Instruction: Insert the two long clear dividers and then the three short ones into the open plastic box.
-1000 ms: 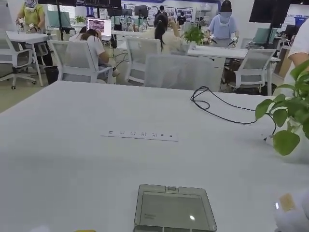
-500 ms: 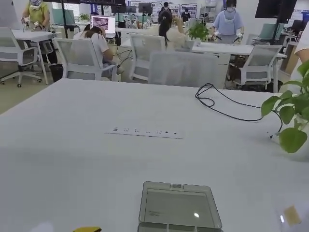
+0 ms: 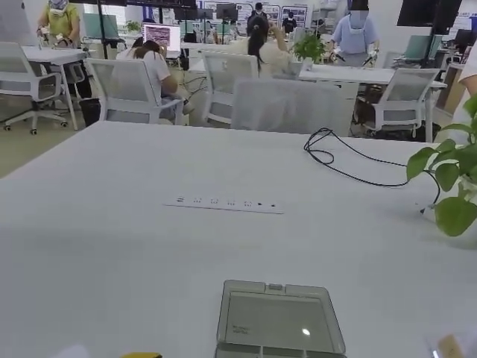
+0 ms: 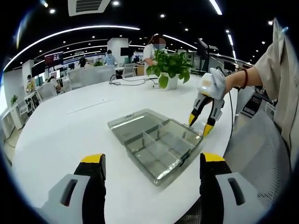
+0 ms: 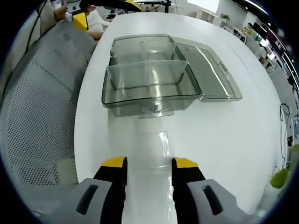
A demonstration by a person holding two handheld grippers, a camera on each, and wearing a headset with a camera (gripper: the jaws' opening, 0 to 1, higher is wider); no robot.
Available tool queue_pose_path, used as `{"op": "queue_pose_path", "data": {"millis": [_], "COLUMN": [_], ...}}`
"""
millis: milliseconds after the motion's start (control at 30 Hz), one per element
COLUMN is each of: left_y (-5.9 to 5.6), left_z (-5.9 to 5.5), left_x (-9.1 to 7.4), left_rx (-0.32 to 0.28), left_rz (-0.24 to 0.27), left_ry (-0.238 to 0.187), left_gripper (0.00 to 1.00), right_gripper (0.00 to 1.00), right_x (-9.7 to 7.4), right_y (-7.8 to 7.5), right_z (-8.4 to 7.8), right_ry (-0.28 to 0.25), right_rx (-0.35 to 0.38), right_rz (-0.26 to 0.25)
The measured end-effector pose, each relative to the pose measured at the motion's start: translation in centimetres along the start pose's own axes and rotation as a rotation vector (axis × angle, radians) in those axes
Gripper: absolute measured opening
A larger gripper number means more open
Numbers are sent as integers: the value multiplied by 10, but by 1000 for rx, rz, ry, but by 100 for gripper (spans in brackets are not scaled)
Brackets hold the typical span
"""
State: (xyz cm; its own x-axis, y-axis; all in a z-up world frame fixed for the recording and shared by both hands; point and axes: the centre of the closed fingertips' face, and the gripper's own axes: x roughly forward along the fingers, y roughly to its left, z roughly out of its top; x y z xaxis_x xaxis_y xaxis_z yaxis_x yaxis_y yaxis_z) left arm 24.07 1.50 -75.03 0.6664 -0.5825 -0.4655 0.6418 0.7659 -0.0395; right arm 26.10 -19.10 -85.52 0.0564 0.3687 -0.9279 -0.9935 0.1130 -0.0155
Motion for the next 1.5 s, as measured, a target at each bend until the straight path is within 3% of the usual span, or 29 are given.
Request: {"op": "queue_pose_path", "data": {"millis": [267,867,1200,1500], "left_y": [0,-2,-2,0], "left_z": [1,3,6,8], "left_x": [0,0,-2,-6], "left_rx": [1,8,6,-45], "left_rz": [-1,-6,-1,0], "left_ry": [-2,-3,-20,-49], "left_gripper": [84,84,84,82], "right_gripper": [34,32,32,32], "right_x": [-1,-2,-17,-42], "right_y": [-2,-3,-18,-25], "right_z": [0,-1,9,24], "right_ry": [-14,-37,-105,-138], "right_rx": [7,35,28,-5], "right_rz": [-4,-30,-155,-243]}}
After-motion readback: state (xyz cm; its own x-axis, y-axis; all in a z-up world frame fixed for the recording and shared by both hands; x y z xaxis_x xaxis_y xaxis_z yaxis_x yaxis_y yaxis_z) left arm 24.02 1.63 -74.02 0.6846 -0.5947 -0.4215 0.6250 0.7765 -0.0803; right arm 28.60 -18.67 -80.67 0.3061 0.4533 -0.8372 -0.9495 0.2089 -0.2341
